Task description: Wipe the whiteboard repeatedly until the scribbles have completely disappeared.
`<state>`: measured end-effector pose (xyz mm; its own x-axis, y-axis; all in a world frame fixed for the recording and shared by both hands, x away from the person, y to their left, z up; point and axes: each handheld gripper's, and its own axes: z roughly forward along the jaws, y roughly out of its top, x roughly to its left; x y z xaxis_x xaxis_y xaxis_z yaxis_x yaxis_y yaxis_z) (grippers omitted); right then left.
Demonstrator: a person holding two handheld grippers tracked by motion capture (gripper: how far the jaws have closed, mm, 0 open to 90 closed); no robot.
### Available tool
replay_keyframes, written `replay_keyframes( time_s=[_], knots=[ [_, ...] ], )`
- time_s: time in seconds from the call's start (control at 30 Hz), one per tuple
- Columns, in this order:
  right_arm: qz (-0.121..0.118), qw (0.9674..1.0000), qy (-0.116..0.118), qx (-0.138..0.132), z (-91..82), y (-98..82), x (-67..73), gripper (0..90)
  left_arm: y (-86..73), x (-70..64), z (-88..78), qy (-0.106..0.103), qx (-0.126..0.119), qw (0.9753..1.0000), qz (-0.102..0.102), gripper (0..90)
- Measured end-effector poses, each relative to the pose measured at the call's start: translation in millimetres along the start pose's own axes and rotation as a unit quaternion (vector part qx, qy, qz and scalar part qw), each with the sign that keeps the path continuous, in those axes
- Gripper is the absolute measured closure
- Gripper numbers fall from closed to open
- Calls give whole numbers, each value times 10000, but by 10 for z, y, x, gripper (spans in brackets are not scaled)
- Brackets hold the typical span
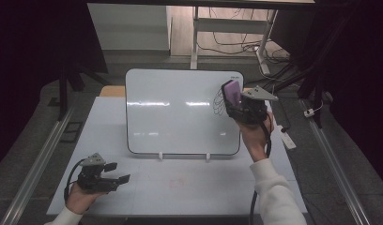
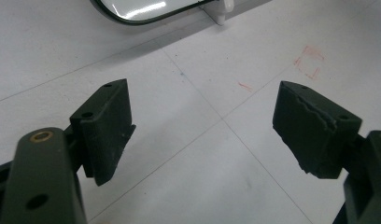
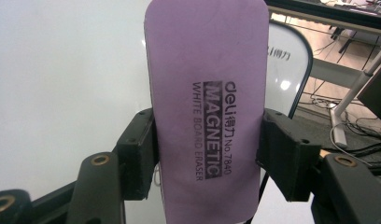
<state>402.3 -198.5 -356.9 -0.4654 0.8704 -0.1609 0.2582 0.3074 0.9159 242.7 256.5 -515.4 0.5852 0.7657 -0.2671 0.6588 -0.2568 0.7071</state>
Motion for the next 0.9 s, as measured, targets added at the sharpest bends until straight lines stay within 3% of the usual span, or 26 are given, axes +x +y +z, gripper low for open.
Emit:
replay_keyframes(
  time_s=[0.13,0.23,0.47,0.53,0.9],
  knots=[
    [62,9999,70,76,80,24,-3,397,-1,4,-1,12,0,10000,-3,206],
    [121,9991,308,278,177,-46,42,397,-6,6,-7,0,-4,10000,-26,206],
    [-190,9968,524,573,270,-260,274,398,-10,14,11,-19,24,10000,-43,206],
    [-333,9965,473,600,269,-255,303,398,-10,14,12,-23,38,10000,-22,206],
    [-263,9988,-149,377,269,-61,49,399,-13,18,9,-33,40,10000,-19,208]
  ],
)
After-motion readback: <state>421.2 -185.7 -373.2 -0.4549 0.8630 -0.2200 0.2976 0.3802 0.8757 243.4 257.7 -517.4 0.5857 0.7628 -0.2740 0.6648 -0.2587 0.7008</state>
